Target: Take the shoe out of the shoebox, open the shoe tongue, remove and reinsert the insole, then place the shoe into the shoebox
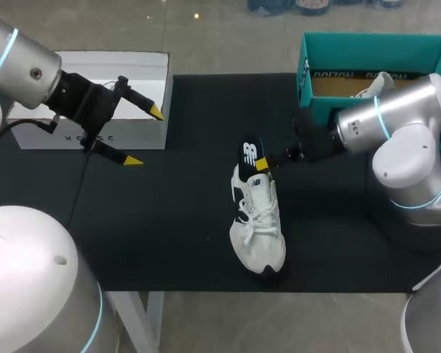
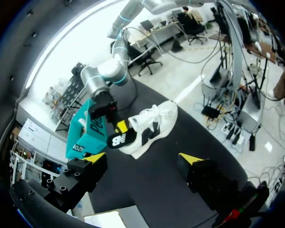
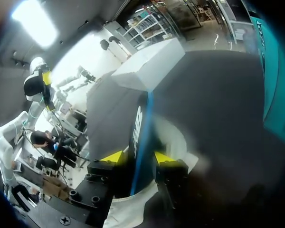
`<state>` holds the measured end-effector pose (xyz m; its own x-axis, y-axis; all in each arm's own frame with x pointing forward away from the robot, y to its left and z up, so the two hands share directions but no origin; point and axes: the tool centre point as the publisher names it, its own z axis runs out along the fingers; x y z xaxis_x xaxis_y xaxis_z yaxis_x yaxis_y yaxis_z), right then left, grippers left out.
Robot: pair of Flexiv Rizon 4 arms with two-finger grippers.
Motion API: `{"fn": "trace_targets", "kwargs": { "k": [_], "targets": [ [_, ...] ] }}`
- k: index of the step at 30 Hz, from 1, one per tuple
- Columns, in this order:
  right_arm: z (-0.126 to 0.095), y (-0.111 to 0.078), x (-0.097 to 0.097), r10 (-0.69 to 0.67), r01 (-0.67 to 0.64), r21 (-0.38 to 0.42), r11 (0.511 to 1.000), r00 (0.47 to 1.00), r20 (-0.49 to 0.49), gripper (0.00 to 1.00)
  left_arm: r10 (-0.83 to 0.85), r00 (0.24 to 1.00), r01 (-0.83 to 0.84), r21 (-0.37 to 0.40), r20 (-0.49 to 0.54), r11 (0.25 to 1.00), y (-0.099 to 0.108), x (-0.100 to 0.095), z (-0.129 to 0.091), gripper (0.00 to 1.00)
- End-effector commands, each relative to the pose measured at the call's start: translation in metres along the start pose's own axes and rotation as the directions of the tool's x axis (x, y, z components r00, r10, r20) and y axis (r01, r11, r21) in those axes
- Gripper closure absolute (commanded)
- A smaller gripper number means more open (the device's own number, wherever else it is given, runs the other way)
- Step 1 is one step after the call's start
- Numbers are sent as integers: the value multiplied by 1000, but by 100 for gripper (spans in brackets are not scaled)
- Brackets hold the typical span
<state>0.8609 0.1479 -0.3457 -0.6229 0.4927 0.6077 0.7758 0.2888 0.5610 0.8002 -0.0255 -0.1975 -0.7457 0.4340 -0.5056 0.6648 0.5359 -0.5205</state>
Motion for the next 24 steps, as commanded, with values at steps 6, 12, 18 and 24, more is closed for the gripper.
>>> {"fn": "trace_targets", "kwargs": {
  "k": [6,12,18,24],
  "targets": [
    [-2,13,-7,-7,7,10,1000,1000,24,84,0,1000,0,-4,-3,1000,-1,0,-1,0],
    [-7,14,-7,-8,8,-1,1000,1000,26,100,0,1000,0,-4,-3,1000,-1,0,-1,0],
    [-6,4,-2,2,-2,-4,1000,1000,17,100,0,1000,0,-4,-3,1000,-1,0,-1,0],
    [1,-12,5,23,-23,15,1000,1000,-4,100,0,1000,0,-4,-3,1000,-1,0,-1,0]
  ]
}}
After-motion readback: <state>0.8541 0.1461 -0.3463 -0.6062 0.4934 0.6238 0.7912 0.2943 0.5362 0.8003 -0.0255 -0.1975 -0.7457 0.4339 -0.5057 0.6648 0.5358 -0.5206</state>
